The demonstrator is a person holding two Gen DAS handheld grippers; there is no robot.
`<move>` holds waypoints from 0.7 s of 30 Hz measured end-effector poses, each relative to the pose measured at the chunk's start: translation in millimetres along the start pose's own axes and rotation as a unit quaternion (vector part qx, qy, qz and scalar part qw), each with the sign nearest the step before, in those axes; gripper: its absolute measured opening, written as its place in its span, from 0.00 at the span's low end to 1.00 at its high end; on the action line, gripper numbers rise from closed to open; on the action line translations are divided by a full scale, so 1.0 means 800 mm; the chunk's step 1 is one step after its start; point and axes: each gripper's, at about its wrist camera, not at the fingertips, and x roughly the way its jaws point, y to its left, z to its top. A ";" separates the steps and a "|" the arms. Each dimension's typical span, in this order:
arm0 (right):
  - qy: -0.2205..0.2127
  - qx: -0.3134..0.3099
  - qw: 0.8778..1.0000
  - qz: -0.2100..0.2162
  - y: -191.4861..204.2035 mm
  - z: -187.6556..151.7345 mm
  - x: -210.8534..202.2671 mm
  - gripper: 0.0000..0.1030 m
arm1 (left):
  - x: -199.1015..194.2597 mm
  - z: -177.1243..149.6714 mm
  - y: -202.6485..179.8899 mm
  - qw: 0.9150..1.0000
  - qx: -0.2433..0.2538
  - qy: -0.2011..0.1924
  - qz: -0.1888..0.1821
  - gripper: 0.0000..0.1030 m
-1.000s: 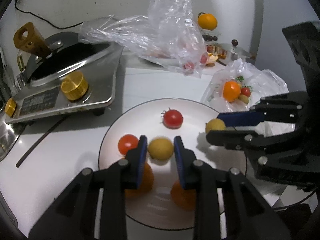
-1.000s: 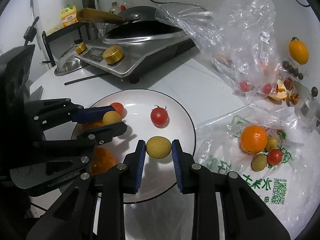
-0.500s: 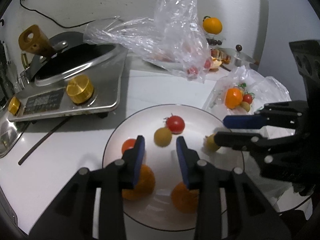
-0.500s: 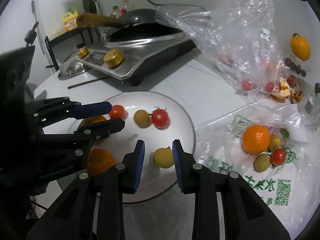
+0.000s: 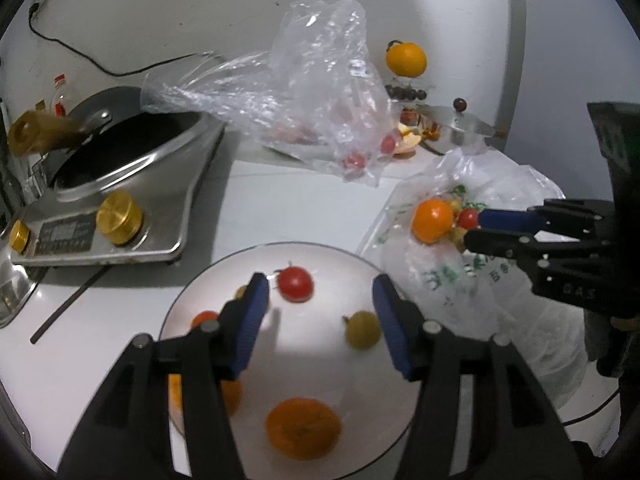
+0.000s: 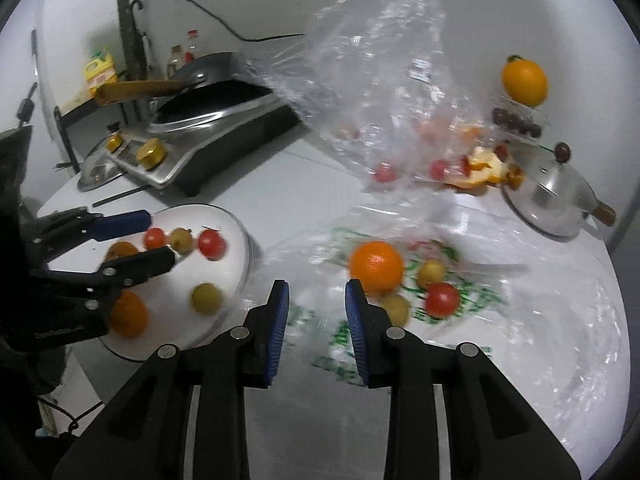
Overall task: Organize fruits
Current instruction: 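Move both open grippers back over the fruits on the bag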
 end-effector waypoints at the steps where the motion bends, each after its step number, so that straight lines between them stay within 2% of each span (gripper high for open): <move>1: 0.001 0.000 1.000 -0.004 -0.004 -0.001 0.001 0.30 | 0.001 0.002 -0.004 1.000 0.002 0.000 -0.003 0.54; 9: 0.019 0.001 1.000 -0.021 -0.035 -0.010 0.018 0.30 | 0.012 0.018 -0.038 1.000 0.022 0.002 -0.016 0.54; 21: 0.056 -0.001 0.998 0.006 -0.056 -0.013 0.054 0.30 | 0.034 0.037 -0.071 0.999 0.037 0.010 -0.025 0.54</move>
